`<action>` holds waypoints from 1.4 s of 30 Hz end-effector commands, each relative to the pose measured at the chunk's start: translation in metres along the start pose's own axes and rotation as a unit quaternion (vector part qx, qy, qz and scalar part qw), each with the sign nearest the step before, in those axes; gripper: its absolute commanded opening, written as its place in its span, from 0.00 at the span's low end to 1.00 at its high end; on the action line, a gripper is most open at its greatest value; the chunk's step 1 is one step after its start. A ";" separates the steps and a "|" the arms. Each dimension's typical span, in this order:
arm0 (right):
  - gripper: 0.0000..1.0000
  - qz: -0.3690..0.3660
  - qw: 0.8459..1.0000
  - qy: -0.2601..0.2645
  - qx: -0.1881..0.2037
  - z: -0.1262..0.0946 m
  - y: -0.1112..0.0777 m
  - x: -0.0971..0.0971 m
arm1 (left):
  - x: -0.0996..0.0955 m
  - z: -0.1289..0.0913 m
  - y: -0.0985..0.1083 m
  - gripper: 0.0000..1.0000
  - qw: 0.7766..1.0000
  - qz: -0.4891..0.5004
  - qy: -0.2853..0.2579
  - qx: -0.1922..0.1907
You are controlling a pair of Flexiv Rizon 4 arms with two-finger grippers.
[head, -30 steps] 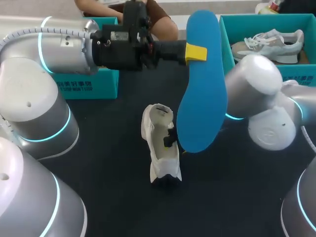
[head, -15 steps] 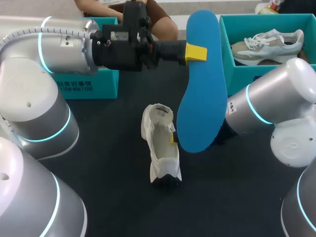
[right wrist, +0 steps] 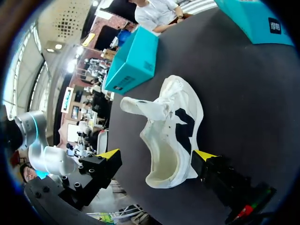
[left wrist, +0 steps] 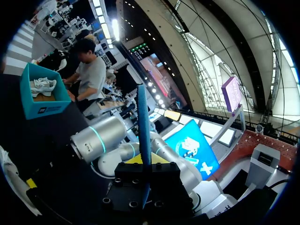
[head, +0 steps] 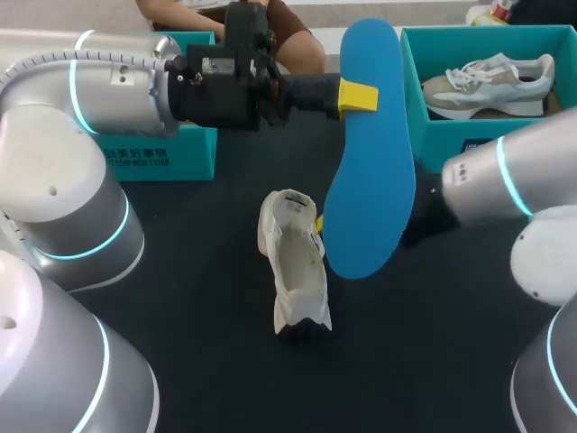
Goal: Take the shoe out of the shoebox, open the shoe tongue, remove and reinsert the insole, then place the shoe into the shoebox
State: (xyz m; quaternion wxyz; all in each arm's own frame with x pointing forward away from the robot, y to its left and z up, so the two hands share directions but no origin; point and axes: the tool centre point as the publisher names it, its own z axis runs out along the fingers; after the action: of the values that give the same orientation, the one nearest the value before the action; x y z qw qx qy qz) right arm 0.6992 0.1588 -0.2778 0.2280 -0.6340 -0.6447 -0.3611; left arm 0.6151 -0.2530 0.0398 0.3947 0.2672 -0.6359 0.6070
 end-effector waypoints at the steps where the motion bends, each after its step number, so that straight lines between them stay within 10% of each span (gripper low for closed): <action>1: 1.00 -0.013 0.990 0.137 0.017 -0.039 0.004 -0.002 | 0.000 0.000 0.001 0.00 1.000 0.000 -0.001 0.000; 21: 1.00 0.023 0.963 0.267 0.014 -0.096 0.032 0.033 | 0.000 0.000 0.001 0.00 1.000 0.000 -0.001 0.000; 42: 1.00 0.010 0.960 0.280 0.004 -0.125 0.045 0.060 | 0.000 0.000 0.001 0.00 1.000 0.000 -0.001 0.000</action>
State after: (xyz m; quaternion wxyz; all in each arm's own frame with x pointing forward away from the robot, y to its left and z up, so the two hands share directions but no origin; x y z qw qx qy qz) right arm 0.7182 0.1000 -0.1454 0.4065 -0.5122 -0.5504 -0.5190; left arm 0.6151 -0.2530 0.0398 0.3947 0.2673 -0.6359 0.6070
